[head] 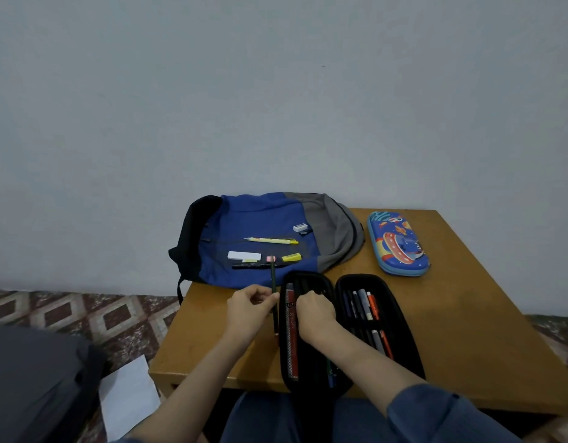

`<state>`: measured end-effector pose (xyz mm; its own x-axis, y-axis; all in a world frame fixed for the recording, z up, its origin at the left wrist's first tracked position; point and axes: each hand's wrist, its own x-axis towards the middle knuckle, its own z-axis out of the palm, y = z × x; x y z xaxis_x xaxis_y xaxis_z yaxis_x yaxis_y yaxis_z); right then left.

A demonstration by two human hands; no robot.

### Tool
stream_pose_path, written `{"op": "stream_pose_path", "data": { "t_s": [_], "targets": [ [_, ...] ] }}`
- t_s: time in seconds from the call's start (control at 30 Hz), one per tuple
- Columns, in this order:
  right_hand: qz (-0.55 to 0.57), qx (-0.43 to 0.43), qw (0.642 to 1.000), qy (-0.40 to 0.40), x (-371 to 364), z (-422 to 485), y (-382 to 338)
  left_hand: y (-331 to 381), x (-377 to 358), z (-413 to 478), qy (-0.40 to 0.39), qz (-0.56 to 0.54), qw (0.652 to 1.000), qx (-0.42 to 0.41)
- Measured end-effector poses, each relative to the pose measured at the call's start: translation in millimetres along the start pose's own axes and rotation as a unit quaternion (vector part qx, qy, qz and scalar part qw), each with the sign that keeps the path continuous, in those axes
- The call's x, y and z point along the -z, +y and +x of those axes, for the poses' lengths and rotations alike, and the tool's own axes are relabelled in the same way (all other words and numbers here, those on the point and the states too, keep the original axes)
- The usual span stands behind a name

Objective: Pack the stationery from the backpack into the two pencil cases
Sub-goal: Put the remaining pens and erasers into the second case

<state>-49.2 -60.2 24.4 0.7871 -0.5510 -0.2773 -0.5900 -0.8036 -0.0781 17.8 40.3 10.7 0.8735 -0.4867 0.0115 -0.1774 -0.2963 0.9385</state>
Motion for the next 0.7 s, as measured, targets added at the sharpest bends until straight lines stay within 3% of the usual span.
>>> {"op": "stream_pose_path", "data": {
  "t_s": [0.27, 0.4, 0.6, 0.7],
  "targets": [
    [0.055, 0.012, 0.998, 0.015, 8, -7, 16, 7, -20, -1, -0.016, 0.003, 1.0, 0.009],
    [0.157, -0.02, 0.987, 0.012, 11, -8, 31, 11, -33, 0, -0.016, 0.005, 0.999, 0.036],
    [0.263, -0.04, 0.964, 0.011, 6, -3, 42, 2, -51, -4, -0.015, 0.165, 0.985, 0.038],
    [0.287, -0.044, 0.957, 0.013, 3, 0, 46, 7, -49, -6, -0.055, 0.259, 0.964, 0.015]
  ]
}}
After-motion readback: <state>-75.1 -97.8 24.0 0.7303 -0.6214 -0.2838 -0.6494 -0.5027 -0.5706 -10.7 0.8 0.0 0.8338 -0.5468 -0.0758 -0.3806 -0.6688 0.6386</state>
